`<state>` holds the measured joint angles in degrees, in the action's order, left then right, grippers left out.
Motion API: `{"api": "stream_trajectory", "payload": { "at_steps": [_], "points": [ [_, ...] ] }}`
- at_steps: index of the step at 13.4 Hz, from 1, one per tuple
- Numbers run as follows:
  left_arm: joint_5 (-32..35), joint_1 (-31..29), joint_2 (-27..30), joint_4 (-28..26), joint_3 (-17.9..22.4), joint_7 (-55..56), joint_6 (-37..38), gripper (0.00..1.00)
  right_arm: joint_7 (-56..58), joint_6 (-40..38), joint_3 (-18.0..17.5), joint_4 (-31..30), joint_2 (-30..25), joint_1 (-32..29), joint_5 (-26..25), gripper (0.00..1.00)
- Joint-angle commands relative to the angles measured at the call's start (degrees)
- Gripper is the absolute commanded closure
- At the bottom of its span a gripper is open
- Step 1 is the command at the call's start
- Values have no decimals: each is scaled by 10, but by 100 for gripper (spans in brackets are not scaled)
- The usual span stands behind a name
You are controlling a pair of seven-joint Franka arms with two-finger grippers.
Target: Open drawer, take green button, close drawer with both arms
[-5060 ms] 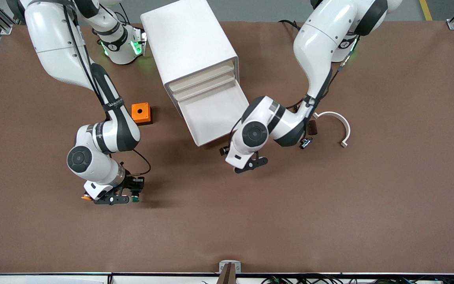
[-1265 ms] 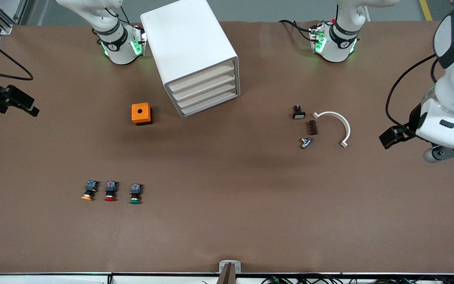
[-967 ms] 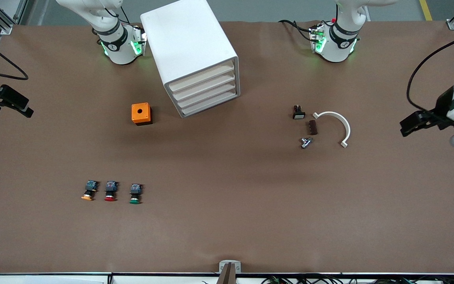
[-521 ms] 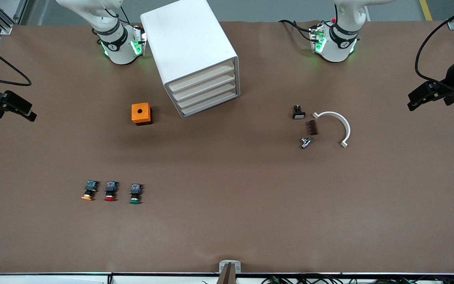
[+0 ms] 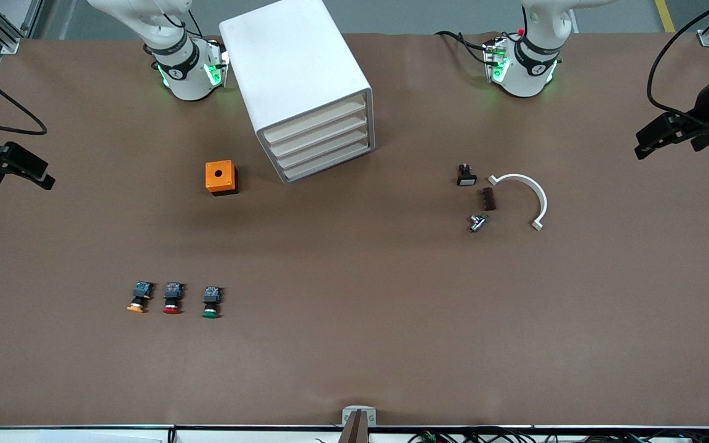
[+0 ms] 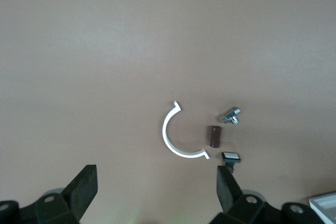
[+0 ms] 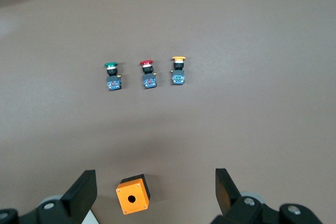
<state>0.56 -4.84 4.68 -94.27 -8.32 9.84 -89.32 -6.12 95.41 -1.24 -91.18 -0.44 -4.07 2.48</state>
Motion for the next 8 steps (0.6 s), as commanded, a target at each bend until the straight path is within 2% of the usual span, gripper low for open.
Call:
{"api": "stream_trajectory", "payload": {
  "at_steps": [1,8],
  "points": [
    [-12,-11,35,-44,-10,-17,-16,0,-7,-7,-10,12,5,-13,-9,0],
    [-5,-5,28,-31,-21,-13,-5,0,-6,-10,-10,12,4,-11,-9,0]
  ]
}}
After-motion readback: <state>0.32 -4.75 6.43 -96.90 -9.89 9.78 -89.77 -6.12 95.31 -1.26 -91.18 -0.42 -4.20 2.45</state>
